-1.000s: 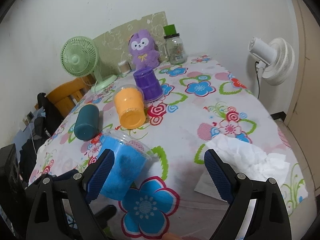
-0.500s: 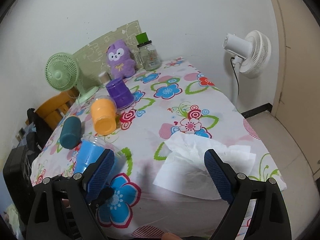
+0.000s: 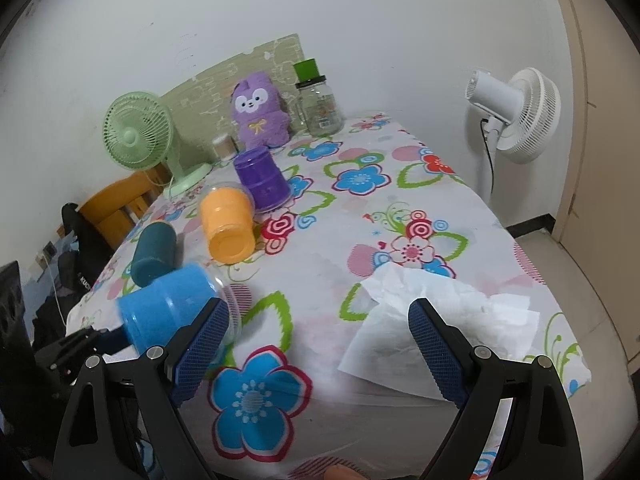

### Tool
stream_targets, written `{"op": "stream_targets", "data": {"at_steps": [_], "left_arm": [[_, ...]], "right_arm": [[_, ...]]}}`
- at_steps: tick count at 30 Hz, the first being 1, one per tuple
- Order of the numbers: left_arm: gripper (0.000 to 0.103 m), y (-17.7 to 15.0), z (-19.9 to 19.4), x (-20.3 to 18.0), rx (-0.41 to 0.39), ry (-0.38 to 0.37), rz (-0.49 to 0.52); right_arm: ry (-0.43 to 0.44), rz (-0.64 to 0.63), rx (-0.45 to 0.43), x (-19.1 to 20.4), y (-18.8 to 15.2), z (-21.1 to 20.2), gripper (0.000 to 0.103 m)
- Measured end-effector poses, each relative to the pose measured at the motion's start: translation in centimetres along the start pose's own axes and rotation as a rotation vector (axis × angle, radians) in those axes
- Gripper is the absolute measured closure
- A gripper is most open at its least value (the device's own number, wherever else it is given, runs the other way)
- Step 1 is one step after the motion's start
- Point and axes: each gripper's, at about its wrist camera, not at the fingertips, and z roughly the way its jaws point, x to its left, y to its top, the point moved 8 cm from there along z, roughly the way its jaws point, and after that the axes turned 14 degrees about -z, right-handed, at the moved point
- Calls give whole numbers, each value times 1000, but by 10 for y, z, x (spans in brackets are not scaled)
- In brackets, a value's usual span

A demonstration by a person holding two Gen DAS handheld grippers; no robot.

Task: Flip cup upside down
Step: 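Grasp the blue cup with the left gripper while the right gripper releases it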

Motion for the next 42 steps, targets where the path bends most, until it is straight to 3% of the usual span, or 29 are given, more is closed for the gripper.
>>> {"op": "stream_targets", "data": {"at_steps": [11, 16, 22, 24, 26, 29, 33, 37, 39, 42], "left_arm": [[48, 16, -20, 2, -84, -3, -7], [55, 24, -30, 4, -112, 1, -17], [54, 23, -28, 9, -96, 17, -17], [43, 21, -27, 8, -86, 11, -16], [18, 23, -26, 6, -80, 1, -12], [9, 34, -25, 0, -78, -12, 17], [7, 55, -9, -12, 13, -70, 37], [7, 63, 27, -23, 202, -117, -4], [11, 61, 46, -24, 291, -97, -29], [24, 53, 69, -26, 399, -82, -38]], "right_arm": [[-3, -12, -6, 5, 1, -4, 10], [-1, -12, -6, 5, 1, -4, 10], [1, -13, -2, 7, 0, -3, 10], [0, -13, 2, 7, 0, -2, 10], [-2, -12, 3, 7, -1, -2, 10], [-4, -9, 2, 6, -1, -2, 10], [-13, -1, 3, 1, -3, -3, 10], [-26, 24, 2, -10, -7, -4, 10], [-31, 35, 3, -15, -9, -5, 10], [-40, 48, 8, -24, -13, -3, 10]]}}
